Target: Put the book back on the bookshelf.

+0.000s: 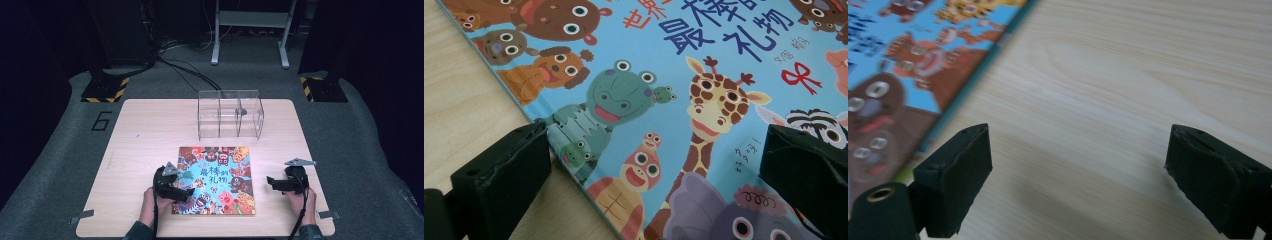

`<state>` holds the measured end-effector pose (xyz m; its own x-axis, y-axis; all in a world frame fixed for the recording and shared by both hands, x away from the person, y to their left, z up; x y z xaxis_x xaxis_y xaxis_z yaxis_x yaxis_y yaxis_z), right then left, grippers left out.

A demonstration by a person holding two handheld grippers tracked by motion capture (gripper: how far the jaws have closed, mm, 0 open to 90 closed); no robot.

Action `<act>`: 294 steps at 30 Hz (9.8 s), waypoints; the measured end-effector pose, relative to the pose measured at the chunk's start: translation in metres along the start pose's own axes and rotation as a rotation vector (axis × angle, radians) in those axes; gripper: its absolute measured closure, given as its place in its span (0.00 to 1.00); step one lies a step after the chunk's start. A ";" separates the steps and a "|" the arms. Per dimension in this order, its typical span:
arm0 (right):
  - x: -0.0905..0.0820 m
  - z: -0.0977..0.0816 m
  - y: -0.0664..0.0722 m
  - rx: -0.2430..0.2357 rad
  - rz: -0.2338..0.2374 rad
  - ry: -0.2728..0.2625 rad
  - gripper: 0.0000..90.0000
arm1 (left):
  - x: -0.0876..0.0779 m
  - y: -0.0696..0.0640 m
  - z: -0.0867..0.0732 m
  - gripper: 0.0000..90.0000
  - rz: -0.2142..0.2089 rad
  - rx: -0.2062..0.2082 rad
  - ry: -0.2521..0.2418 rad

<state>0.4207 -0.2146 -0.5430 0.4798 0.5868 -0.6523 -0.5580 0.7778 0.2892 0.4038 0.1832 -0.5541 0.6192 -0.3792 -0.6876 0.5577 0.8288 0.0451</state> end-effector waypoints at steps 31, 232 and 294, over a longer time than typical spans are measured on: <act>0.052 0.042 0.041 0.064 0.215 0.175 0.29 | 0.003 -0.008 0.003 0.00 -0.032 0.003 -0.002; 0.068 0.072 0.007 0.264 0.349 0.033 0.63 | 0.016 0.001 0.022 0.06 -0.020 0.005 0.046; 0.061 0.076 0.002 0.211 0.291 0.063 0.63 | 0.018 -0.003 0.023 0.03 -0.064 0.068 0.044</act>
<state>0.5004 -0.1607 -0.5287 0.2754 0.7806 -0.5611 -0.5101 0.6134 0.6030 0.4260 0.1641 -0.5502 0.5570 -0.4104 -0.7220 0.6326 0.7730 0.0486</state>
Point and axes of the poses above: each handheld gripper's, and its own axes: x roughly forward along the jaws, z roughly out of its top, y roughly to its left, the point moved 4 cm from there along x, roughly forward along the jaws, and after that the axes turned 13 degrees about z, right-handed, at the moved point
